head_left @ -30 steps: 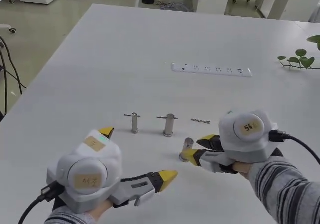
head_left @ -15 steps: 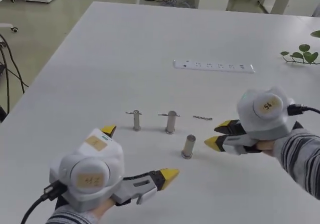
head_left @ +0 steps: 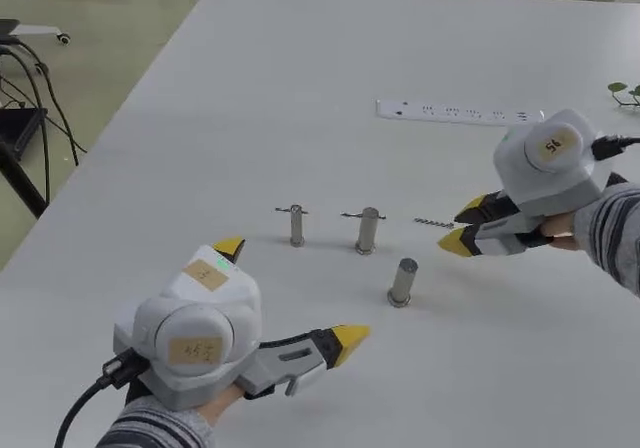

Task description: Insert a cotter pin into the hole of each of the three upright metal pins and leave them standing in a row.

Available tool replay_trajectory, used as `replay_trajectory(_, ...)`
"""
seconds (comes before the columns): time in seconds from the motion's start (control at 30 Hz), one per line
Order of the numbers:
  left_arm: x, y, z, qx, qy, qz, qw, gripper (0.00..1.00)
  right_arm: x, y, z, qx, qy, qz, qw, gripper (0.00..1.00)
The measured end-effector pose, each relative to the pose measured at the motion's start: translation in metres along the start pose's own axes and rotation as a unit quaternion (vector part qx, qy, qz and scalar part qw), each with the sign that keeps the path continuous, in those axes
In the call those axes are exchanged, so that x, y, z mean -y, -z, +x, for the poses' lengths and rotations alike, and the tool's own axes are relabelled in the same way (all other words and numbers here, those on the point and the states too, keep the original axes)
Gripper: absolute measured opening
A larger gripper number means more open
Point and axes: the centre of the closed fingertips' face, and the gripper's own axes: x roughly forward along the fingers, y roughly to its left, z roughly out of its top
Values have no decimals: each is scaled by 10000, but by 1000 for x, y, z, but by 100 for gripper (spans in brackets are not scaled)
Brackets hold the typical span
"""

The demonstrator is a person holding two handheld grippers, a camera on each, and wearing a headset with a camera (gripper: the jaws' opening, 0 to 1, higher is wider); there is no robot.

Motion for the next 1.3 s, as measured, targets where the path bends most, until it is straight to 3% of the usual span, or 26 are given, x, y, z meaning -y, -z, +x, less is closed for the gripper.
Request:
replay_trajectory(0.27,-3,3,0,-59,-74,32,10000,92,18,2,18,-226,-91,-8,9997,17)
replay_trajectory(0.37,-6,4,0,-74,-113,8,9999,92,36,9,33,-373,-88,6,9993,15)
replay_trajectory(0.9,-7,8,1,-134,-88,-60,9999,88,41,21,37,-732,-279,-143,9968,4)
replay_trajectory(1.1,-1,9,2,-166,57,-51,9998,84,32,20,35,-822,-330,-379,9953,1)
replay_trajectory(1.3,1,9,1,-164,97,-18,9998,83,32,21,36,-851,-207,-276,9958,0)
